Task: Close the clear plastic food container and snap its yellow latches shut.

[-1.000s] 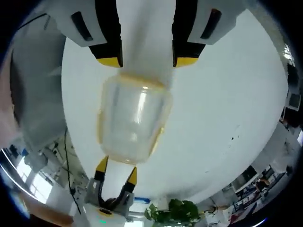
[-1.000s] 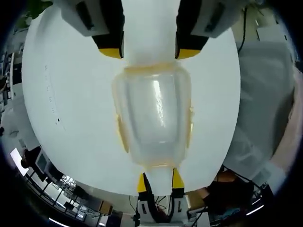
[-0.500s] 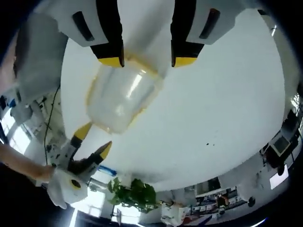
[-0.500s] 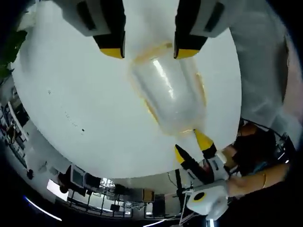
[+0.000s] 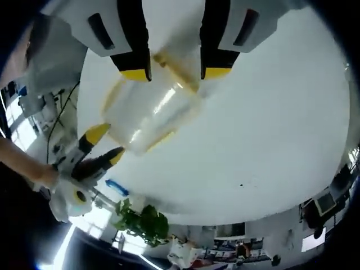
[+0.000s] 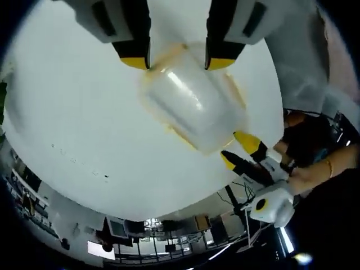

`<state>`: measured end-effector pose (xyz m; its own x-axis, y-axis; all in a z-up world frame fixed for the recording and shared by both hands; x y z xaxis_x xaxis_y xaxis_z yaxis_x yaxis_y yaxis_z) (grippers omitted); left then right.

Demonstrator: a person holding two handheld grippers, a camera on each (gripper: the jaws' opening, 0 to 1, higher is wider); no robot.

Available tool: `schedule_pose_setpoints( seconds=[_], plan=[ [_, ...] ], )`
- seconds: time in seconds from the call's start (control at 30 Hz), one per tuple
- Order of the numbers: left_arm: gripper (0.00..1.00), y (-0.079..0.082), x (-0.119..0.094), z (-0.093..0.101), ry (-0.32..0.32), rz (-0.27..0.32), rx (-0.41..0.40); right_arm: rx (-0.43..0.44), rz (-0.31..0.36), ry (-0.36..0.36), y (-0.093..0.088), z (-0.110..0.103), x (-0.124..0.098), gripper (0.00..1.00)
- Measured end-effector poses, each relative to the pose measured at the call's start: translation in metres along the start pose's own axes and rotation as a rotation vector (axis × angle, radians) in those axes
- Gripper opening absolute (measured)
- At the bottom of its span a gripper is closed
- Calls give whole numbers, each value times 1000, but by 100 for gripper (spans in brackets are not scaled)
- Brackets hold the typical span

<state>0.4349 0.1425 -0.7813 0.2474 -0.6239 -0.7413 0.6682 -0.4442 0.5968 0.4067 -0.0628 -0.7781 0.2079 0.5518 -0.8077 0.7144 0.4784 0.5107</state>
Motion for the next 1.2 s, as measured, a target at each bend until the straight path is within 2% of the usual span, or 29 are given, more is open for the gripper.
schedule_pose_setpoints(
  seconds=[0.1,0.27,0.4,0.47,0.5,0.63,0.7,0.73,0.77,0.8,0.93,0.97,1.0,1.03,1.2],
  plan=[
    [30,-1,2,4,-30,8,-29,33,11,6,-1,2,1,36],
    [29,-3,3,3,-34,0,-99,100,24,11,0,1,4,38],
    [28,-4,3,3,-38,7,-99,101,14,7,1,0,5,38],
    [28,-3,4,6,-30,4,-90,129,18,-15,4,0,7,37],
    [27,-2,4,6,-19,-4,-90,172,12,-23,4,0,7,36],
    [26,-1,4,6,-19,-20,-64,170,6,-2,3,-1,7,35],
    [25,-1,5,5,-30,-24,-68,210,14,26,1,0,8,34],
    [25,-1,5,5,-37,-20,-67,330,-7,24,-5,3,5,33],
    [25,-1,4,6,-43,-17,-71,248,48,48,1,8,4,33],
    [25,-1,4,6,-44,-17,-71,215,33,54,-2,6,1,33],
    [23,-3,4,7,-51,0,-73,224,53,39,-1,5,7,33],
    [22,-17,1,6,-39,-78,-141,221,54,37,0,3,8,33],
    [22,-11,6,6,-75,-7,-160,225,41,34,1,2,8,33],
    [22,-13,8,5,-68,1,-173,229,36,29,0,1,7,34],
    [22,-7,13,8,-48,-8,-130,224,42,24,-2,-1,9,34]
  ],
)
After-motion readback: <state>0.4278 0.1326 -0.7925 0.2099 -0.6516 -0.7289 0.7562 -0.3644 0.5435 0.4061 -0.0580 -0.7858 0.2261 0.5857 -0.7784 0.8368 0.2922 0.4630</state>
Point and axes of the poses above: the point that each gripper's makers call its tool centre point, and the gripper's own axes: x roughly forward along the fingers, z roughly to its right, y roughly out of its top, the point moved 5 cm from there along -x, roughly backward along the fingers, and after that the axes turned 2 degrees about y, right-handed, at the moved point
